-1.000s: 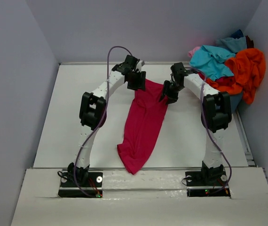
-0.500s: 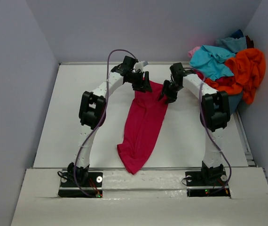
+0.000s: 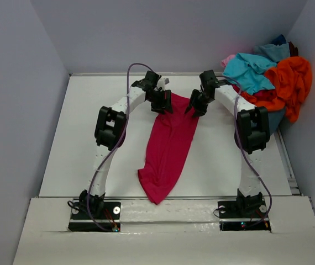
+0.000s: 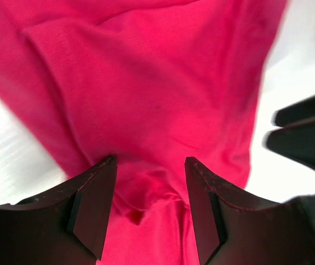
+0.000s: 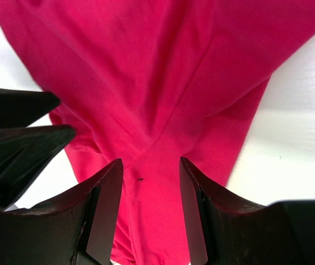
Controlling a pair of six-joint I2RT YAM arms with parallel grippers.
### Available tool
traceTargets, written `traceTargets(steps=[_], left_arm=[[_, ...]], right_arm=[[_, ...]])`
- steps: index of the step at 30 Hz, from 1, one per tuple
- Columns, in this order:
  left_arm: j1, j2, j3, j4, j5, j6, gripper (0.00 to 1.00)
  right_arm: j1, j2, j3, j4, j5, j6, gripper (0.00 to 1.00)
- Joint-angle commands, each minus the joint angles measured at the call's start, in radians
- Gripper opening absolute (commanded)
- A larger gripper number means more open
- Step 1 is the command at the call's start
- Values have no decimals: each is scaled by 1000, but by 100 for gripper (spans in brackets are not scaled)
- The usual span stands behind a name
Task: Fold and stack the t-shirts
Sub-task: Fold the tshirt
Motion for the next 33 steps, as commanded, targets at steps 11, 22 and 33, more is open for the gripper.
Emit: traceTargets(steps=[11,22,33], left_arm=[[28,44,31,-131,-166,-12,63],[68,51,29,-207,-323,-50,63],[172,78,47,-227,-374,-112,63]], right_arm=[[9,93,193,-46,84,-2,51],[9,199,354,-105,35,-26,51],[9,221,382,-123,-44,-103,52]])
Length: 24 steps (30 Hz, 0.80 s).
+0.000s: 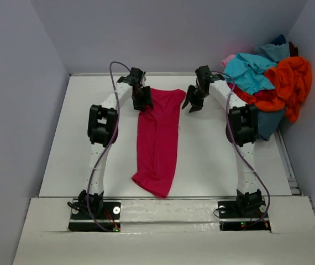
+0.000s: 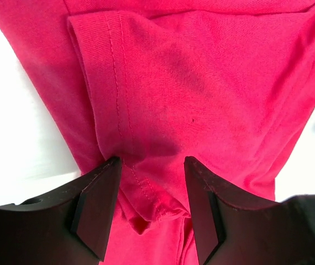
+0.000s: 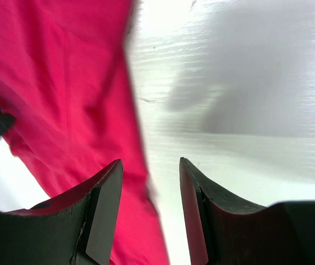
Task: Fold and stack the t-shirts
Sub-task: Fold the tshirt
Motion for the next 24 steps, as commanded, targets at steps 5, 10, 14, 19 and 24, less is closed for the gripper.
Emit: traceTargets(steps=[5,10,14,19,24], left_arm=[[85,102,91,-110,-151,17,63],[94,150,154,-96,-145,33,63],[116,173,178,-72,-105,27,63],[125,176,188,-59,-93,19,64],[157,165,178,-35,-13,13,65]], right_arm=[[9,-14,44,-24,-99,-65,51],[9,-70,-34,10,-102,-91,52],[9,-92,-71,8,-107,-108,52],[9,-135,-141,28,-127,-121,52],[29,-201,-212,41,-138,-134,52]])
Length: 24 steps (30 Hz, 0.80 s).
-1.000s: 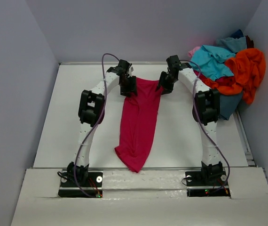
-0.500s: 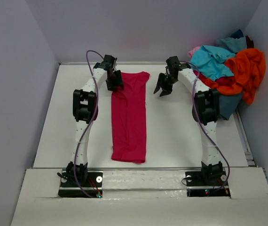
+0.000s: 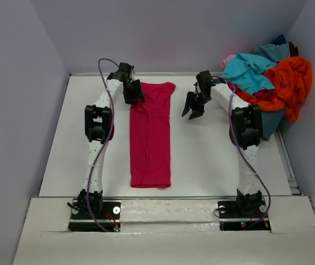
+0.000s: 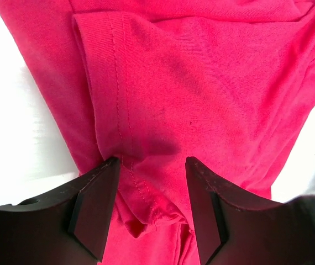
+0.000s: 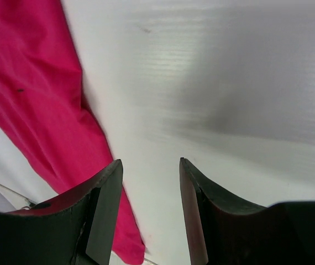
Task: Fold and stack the t-shirts
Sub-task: Fold the tshirt
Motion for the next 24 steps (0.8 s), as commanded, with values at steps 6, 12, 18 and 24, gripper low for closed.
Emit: traceTargets(steps=[6,12,18,24], left_arm=[[93,30,-21,96,114,-23,66],[74,-92,-38,86,59,32,68],[74,-211,-145,96,76,84,72],[45,-347,-275,103,11,75,72]], right_arm=[[36,-197,-133,57,-50,-27,52],[68,-263,-179,59,-48,-36,52],[68,-309,-251,103,-67,-27,52],[102,-312,-268,120,-85,-18,52]])
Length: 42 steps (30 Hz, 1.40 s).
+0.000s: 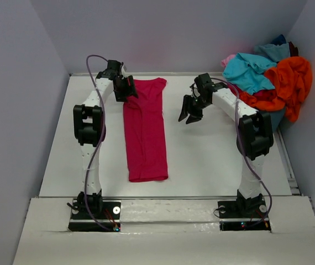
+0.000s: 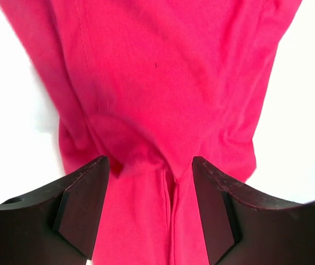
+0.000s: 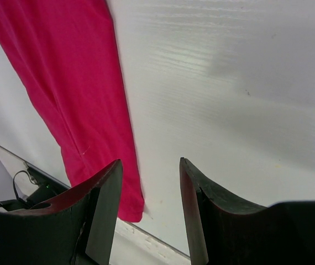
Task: Fold and stack the t-shirts
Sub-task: Fold the tshirt
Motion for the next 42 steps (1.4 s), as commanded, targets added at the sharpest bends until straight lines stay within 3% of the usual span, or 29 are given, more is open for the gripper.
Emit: traceTargets(steps=[1,5,7,19,24,33,42], left_arm=[[-37,-203,-128,11,-87,12,72],[-56,-320,-256,9,-120,-29,72],[-65,-419,-444,41,-114,-55,72],[-152,-898,-1085,141,-54,-185,72],[-217,-1033,-1213,132,-58,-233,72],[-226,-1214,-1391,82,-48,-301,72],[-226,-1283,-1483,91,-36,-330,72]], right_arm=[[43,-46,-2,42,-25,1,52],[53,-65,-14,36,-33,7,52],[53,-95,-48,60,-65,23,52],[180,-195,-244,143,-174,93,52],[231,-212,-324,175,-202,118,52],[272,-287,-457,201,-226,124,52],[382,-315,-520,252,-248,178,52]])
